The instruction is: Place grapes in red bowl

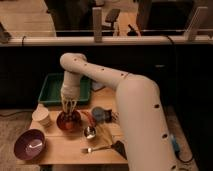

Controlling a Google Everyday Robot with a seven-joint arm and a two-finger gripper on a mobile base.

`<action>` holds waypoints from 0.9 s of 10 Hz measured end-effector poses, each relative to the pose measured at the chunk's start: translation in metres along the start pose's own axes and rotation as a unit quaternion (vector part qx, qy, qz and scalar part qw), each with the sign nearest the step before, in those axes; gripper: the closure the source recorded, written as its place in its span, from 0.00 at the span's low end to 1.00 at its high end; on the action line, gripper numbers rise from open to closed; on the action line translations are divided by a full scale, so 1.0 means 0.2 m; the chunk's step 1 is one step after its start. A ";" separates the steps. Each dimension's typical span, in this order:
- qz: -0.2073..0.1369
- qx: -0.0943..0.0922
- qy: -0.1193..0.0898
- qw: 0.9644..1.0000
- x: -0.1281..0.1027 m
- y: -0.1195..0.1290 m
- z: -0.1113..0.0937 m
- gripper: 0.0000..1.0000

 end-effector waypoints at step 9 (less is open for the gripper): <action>0.006 -0.001 -0.009 1.000 -0.01 -0.01 0.01 0.20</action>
